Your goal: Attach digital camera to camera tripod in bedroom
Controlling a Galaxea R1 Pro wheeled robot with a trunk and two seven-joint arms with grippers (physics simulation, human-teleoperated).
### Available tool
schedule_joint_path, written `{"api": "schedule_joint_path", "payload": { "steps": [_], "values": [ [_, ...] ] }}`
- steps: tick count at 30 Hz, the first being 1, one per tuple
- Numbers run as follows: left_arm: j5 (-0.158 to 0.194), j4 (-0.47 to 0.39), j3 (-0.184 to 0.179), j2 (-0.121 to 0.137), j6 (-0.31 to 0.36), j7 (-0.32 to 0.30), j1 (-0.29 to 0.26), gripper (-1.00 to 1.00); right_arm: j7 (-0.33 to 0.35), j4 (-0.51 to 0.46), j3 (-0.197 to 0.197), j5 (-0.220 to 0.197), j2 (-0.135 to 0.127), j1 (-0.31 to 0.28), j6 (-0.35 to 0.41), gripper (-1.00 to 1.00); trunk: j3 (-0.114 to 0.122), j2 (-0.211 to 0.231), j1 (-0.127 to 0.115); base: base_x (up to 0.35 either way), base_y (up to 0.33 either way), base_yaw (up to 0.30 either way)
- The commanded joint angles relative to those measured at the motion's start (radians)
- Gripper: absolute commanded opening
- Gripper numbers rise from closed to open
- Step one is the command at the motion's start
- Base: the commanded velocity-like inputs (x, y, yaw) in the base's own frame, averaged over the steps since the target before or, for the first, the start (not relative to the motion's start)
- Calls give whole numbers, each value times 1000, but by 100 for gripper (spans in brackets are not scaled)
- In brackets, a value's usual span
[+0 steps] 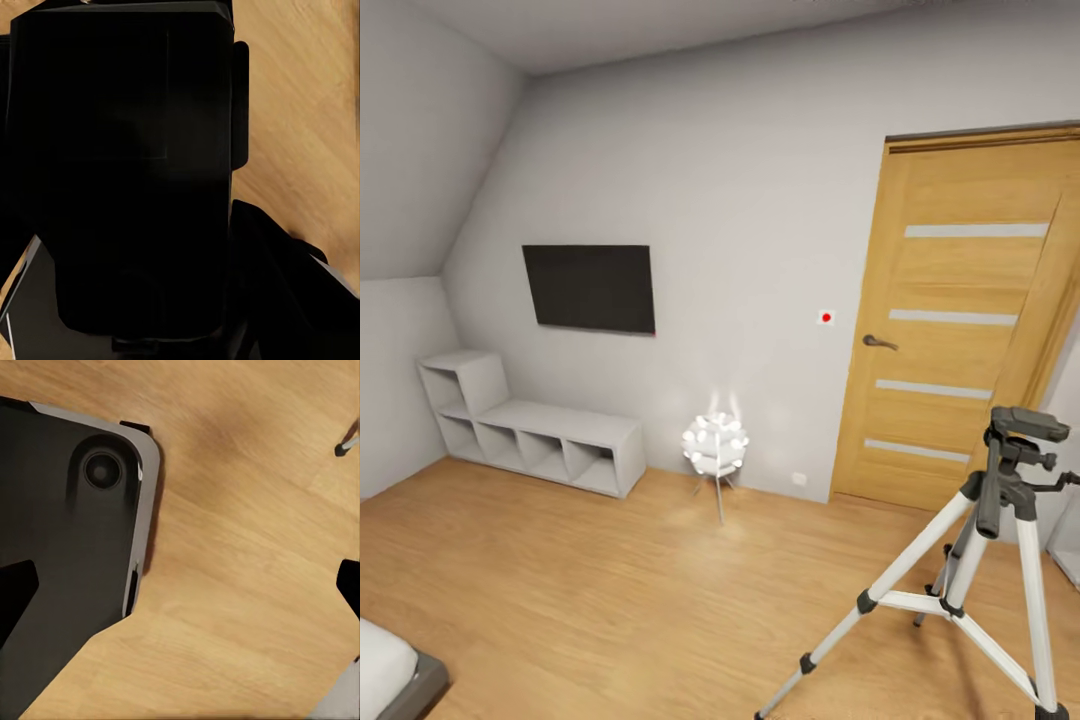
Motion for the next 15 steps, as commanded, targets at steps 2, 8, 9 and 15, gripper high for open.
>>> {"api": "schedule_joint_path", "payload": {
  "steps": [2,8,9,15],
  "values": [
    [8,0,-9,0,-1,-4,0,-100,7,3,-9,7,-1,-1,-5,100,0,-1,0,0,0,-300],
    [7,0,-10,0,0,-4,0,-100,37,3,-9,3,-8,-1,-4,100,0,-1,0,0,0,-300],
    [7,0,-10,0,0,-4,0,-100,37,3,-9,2,-8,-1,-4,100,0,-1,0,0,0,-300],
    [12,3,1,-6,-2,-2,2,-100,31,2,4,15,-2,-1,-9,100,0,-1,0,0,0,0]
  ]
}}
